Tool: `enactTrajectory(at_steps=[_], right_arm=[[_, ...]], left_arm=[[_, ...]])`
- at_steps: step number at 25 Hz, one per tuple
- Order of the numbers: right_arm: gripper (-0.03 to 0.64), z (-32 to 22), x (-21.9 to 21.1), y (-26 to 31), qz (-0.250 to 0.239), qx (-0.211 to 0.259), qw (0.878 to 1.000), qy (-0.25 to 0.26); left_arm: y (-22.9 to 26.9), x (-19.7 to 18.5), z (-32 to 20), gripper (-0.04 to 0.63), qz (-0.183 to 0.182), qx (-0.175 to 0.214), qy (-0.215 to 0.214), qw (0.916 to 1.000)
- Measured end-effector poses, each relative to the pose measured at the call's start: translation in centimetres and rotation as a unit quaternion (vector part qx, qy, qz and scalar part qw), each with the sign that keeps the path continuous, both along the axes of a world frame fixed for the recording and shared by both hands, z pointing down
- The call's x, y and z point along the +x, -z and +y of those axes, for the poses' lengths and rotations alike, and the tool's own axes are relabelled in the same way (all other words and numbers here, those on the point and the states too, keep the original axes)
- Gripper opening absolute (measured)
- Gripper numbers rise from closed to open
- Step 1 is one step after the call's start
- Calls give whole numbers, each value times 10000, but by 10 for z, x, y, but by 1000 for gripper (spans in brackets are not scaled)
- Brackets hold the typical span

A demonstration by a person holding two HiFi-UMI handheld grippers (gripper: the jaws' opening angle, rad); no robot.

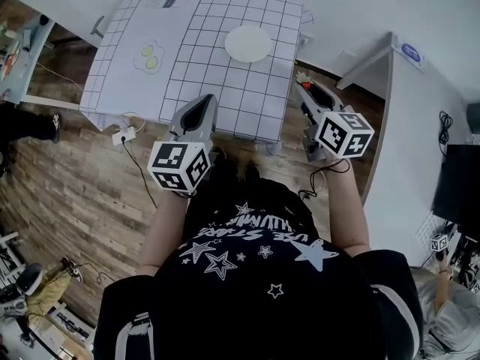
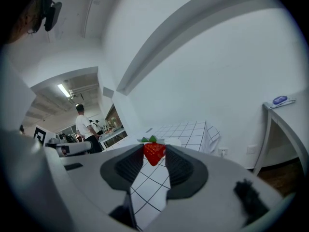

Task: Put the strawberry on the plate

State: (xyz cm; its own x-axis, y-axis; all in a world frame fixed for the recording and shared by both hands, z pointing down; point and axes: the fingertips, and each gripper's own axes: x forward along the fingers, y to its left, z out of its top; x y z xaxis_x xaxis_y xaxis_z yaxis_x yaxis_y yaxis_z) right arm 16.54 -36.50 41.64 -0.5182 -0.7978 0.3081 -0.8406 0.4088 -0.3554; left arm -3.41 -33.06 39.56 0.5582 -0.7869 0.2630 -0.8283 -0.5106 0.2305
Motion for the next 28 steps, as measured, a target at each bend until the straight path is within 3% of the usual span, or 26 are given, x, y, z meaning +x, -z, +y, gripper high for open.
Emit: enactTrajectory(at_steps=[14,28], right_arm=[[150,-88,-24,-15,545,-334,9972,-385],[150,-152,-64,-90,806,-1289,9863,-642]], left_arm=[[-29,-25,-103,9,232,-331,-486,9980],[-75,-31,-183,9,264,-934,-1180,9883]])
